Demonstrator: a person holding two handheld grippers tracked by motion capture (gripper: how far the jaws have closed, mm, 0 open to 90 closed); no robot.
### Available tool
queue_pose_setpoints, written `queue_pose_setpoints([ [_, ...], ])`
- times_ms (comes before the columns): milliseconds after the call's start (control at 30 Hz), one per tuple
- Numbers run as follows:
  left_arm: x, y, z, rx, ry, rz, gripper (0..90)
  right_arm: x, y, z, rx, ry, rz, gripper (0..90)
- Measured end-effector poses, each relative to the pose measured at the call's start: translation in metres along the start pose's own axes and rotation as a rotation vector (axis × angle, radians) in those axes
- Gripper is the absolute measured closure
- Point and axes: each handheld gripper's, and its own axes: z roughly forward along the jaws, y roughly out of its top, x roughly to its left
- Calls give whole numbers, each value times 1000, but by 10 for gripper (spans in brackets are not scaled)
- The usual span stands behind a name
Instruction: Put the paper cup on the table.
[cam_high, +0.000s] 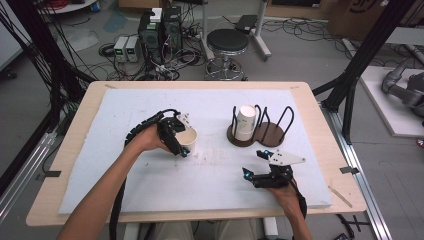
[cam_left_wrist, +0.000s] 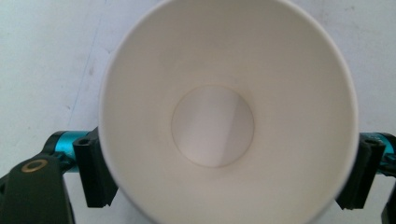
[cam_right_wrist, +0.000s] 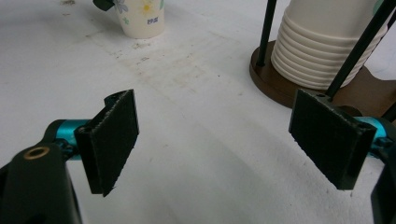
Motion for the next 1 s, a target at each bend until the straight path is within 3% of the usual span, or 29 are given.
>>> queue_pose_setpoints([
  [167, -3, -15, -9, -30, 0, -25, 147, 0, 0, 0, 6, 5, -1, 163],
  [333, -12, -38, -23, -79, 28, -52, 148, -1, 0, 0, 1, 5, 3, 163],
  [533, -35, -70, -45, -174, 81, -79, 146, -2, 0, 1, 8, 9, 10, 163],
  [733, -66, -109, -60, -334, 153, -142, 145, -1, 0, 0, 4, 7, 8, 163],
  [1000, -88, -145, -52, -523, 258, -220, 144, -1, 0, 0, 1, 4, 9, 164],
])
